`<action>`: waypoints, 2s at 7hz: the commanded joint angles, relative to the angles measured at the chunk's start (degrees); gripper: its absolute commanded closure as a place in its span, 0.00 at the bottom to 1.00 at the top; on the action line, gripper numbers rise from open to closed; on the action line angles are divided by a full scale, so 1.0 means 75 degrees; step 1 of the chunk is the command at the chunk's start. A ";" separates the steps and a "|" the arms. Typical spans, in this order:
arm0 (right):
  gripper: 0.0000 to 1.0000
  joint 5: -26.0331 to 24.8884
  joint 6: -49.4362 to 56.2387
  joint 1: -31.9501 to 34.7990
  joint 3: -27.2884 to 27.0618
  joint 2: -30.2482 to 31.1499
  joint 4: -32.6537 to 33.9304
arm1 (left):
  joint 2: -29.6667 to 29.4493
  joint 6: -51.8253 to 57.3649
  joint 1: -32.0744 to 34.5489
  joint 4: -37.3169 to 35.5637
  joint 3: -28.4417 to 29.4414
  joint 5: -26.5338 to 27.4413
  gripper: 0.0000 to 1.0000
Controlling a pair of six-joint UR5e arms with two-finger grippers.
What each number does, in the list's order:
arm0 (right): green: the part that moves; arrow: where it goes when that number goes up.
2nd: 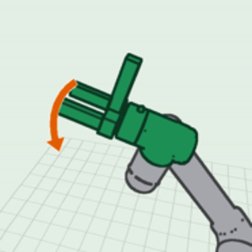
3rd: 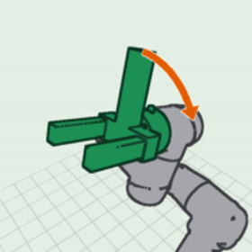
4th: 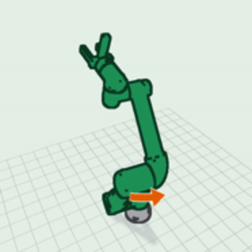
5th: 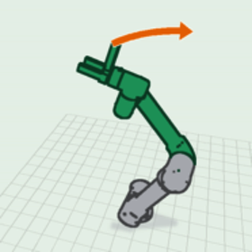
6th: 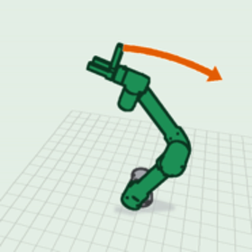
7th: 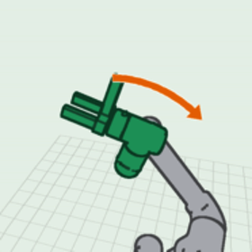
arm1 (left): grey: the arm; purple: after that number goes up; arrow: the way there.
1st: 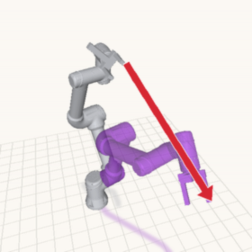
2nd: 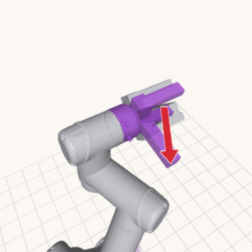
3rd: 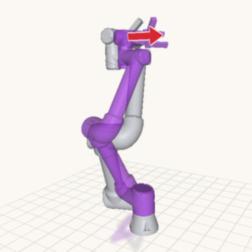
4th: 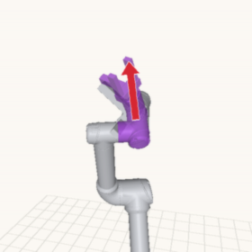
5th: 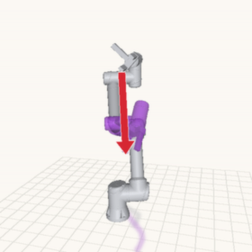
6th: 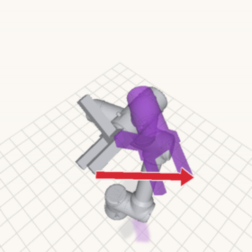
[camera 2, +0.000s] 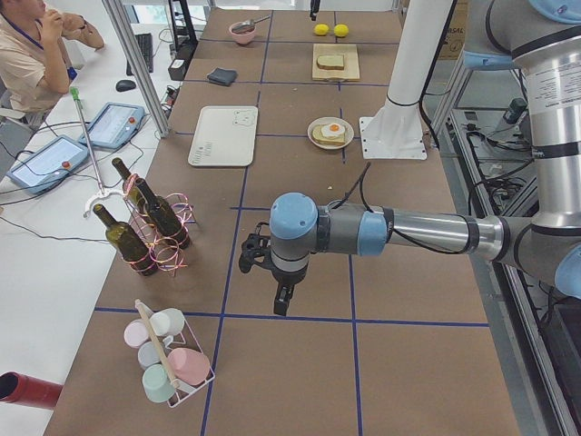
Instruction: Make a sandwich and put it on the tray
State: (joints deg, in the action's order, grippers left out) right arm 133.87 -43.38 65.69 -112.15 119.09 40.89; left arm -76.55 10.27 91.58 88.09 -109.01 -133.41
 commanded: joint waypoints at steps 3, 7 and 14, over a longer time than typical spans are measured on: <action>0.03 -0.2590 -0.2898 -0.3084 0.0937 0.0211 -0.2802 | 0.0000 0.0001 0.0000 0.0009 -0.0020 0.0000 0.00; 0.17 -0.3575 -0.3649 -0.4315 0.1594 0.0224 -0.3823 | -0.0012 0.0001 0.0000 0.0009 -0.0032 0.0000 0.00; 1.00 -0.3611 -0.3499 -0.4599 0.1512 0.0270 -0.3846 | 0.0000 -0.0010 0.0000 0.0009 -0.0020 0.0000 0.00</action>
State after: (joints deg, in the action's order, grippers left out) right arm 106.78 -70.37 31.29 -100.42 120.94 12.05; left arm -76.56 10.22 91.58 88.15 -109.09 -133.42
